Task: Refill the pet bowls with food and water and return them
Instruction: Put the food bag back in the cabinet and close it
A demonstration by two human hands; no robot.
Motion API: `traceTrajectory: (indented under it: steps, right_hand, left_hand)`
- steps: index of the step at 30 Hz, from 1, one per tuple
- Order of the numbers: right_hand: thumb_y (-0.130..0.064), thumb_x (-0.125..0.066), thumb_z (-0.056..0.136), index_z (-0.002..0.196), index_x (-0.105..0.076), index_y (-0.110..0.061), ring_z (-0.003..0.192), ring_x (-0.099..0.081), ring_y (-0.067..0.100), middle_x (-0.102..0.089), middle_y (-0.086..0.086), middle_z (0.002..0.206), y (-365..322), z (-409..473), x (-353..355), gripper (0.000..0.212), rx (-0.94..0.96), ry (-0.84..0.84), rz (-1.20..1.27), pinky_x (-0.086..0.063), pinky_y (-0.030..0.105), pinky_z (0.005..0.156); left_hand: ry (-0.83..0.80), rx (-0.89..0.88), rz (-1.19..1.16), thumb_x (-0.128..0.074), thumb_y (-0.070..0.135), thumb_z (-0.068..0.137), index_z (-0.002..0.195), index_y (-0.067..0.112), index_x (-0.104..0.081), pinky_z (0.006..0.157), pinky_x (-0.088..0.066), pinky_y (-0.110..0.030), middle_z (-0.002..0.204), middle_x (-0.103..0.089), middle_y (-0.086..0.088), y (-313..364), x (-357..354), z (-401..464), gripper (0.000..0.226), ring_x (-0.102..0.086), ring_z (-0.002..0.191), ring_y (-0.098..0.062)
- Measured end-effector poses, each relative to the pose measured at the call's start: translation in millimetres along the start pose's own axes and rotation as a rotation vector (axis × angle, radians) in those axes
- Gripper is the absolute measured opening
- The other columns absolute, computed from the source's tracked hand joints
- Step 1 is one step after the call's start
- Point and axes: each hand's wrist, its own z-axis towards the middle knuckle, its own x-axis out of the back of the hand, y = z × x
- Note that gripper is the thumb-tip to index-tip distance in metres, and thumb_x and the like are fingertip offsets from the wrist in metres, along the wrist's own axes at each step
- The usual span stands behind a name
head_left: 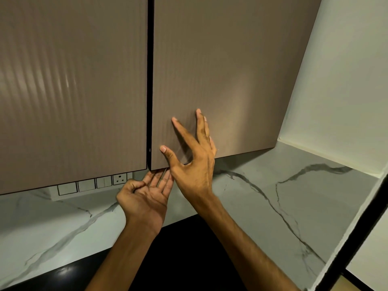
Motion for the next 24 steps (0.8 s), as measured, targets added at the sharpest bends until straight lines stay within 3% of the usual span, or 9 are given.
traceTrajectory:
  steps: [4, 7, 13, 16, 18, 21, 24]
  right_hand:
    - [-0.042, -0.079, 0.089, 0.149, -0.054, -0.038, 0.162, -0.013, 0.018, -0.017, 0.001, 0.175, 1, 1, -4, 0.065, -0.001, 0.001, -0.007, -0.021, 0.069, 0.122]
    - [-0.040, -0.079, 0.089, 0.149, -0.056, -0.036, 0.162, -0.013, 0.019, -0.018, 0.001, 0.175, 1, 2, -6, 0.064, -0.002, 0.007, -0.006, -0.020, 0.068, 0.122]
    - [-0.040, -0.079, 0.089, 0.149, -0.055, -0.036, 0.162, -0.014, 0.020, -0.018, 0.002, 0.175, 1, 2, -8, 0.064, 0.007, 0.014, -0.013, -0.019, 0.067, 0.123]
    - [-0.040, -0.078, 0.089, 0.150, -0.055, -0.037, 0.162, -0.014, 0.020, -0.018, 0.002, 0.175, 1, 2, -7, 0.065, 0.008, 0.005, -0.013, -0.020, 0.068, 0.123]
    - [-0.040, -0.077, 0.090, 0.150, -0.054, -0.037, 0.163, -0.013, 0.020, -0.017, 0.002, 0.175, 0, 2, -6, 0.065, 0.001, -0.006, -0.013, -0.020, 0.068, 0.123]
    - [-0.037, -0.075, 0.090, 0.151, -0.055, -0.032, 0.163, -0.013, 0.020, -0.018, 0.004, 0.175, -1, 0, -3, 0.064, -0.007, -0.025, 0.007, -0.024, 0.068, 0.122]
    - [-0.033, -0.075, 0.092, 0.151, -0.056, -0.026, 0.162, -0.018, 0.019, -0.024, 0.005, 0.173, -3, -9, -1, 0.062, -0.013, -0.035, 0.077, -0.030, 0.064, 0.122]
  left_hand:
    - [0.007, -0.011, 0.002, -0.040, 0.015, 0.067, 0.128, -0.003, -0.048, 0.097, -0.045, -0.050, 0.119, -0.059, -0.024, 1, 0, 3, 0.064, -0.062, 0.098, -0.039]
    - [0.009, -0.010, 0.014, -0.041, 0.015, 0.067, 0.116, -0.005, -0.053, 0.091, -0.049, -0.049, 0.120, -0.059, -0.024, 2, -2, 4, 0.055, -0.062, 0.100, -0.038]
    - [0.032, -0.021, 0.032, -0.041, 0.014, 0.069, 0.148, -0.002, -0.041, 0.089, -0.050, -0.049, 0.126, -0.056, -0.026, 2, -4, 4, 0.080, -0.063, 0.105, -0.040]
    - [0.046, -0.014, 0.032, -0.036, 0.013, 0.086, 0.151, -0.002, -0.038, 0.083, -0.053, -0.049, 0.137, -0.052, -0.027, 2, -3, 4, 0.067, -0.063, 0.099, -0.039]
    - [0.046, -0.007, 0.023, -0.033, 0.016, 0.094, 0.146, -0.001, -0.043, 0.085, -0.053, -0.050, 0.137, -0.054, -0.026, 4, -1, 2, 0.056, -0.064, 0.099, -0.039]
    - [0.029, -0.013, 0.054, -0.036, 0.015, 0.093, 0.122, -0.002, -0.057, 0.084, -0.056, -0.050, 0.131, -0.062, -0.027, 9, 5, -3, 0.040, -0.068, 0.105, -0.041]
    - [0.029, -0.065, 0.056, -0.042, 0.013, 0.091, 0.111, 0.002, -0.059, 0.096, -0.056, -0.054, 0.128, -0.065, -0.027, 20, 13, -9, 0.028, -0.069, 0.112, -0.045]
